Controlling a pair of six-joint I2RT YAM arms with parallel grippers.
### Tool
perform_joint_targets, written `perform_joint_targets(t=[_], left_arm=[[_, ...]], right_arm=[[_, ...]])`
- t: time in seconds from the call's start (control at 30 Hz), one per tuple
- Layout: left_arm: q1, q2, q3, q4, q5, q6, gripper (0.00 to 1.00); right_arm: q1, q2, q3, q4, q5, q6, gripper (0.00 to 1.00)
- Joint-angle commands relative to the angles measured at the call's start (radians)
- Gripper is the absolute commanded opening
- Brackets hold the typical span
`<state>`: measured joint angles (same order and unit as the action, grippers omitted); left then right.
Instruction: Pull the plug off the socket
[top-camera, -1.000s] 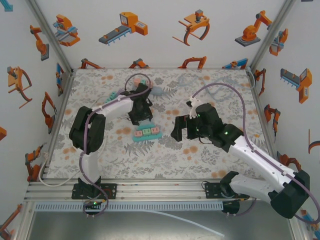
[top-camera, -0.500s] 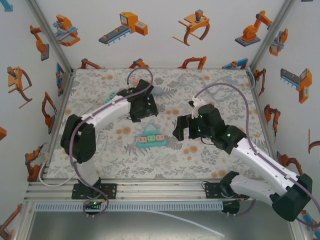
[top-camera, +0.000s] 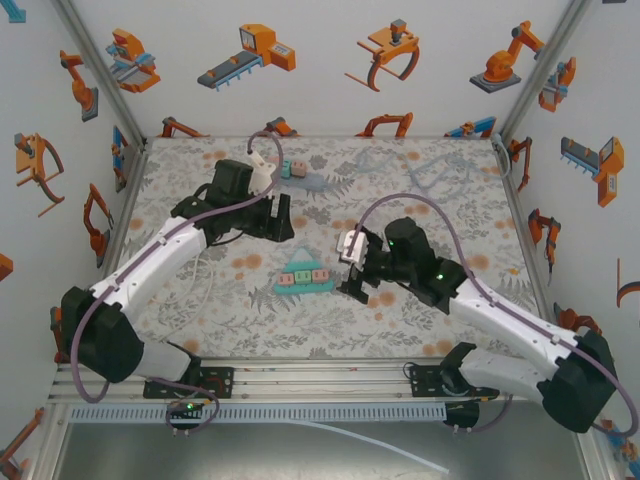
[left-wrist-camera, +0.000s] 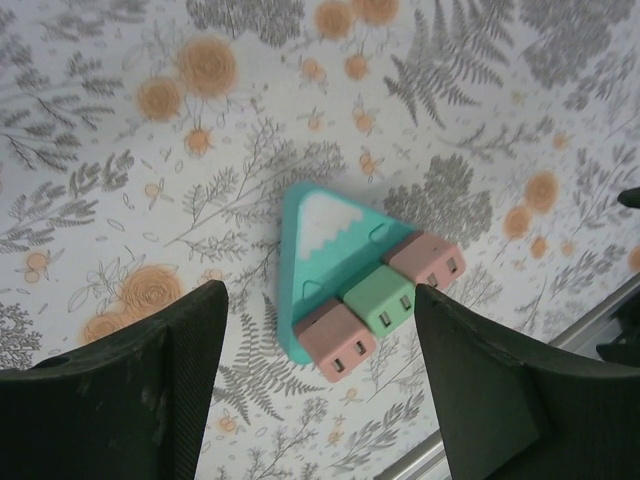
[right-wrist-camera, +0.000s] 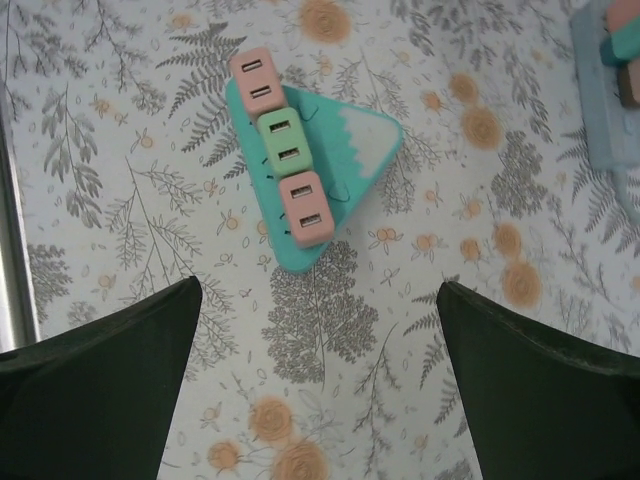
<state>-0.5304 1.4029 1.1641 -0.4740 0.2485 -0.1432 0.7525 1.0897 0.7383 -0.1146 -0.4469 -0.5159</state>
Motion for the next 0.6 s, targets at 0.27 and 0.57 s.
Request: perform_joint_targets(t=[0.27,0.57], left_arm=[[0.046,0.118,-0.085,0.109,0.205,0.057,0.73],[0.033,0.203,-0.118,0.19,0.174,0.012,0.74]], right_arm=[[0.059,0.306,0.074,0.145,-0.05,-0.269,0.64],[0.059,0.441,0.105,0.188,-0.078,-0.215,0.48]])
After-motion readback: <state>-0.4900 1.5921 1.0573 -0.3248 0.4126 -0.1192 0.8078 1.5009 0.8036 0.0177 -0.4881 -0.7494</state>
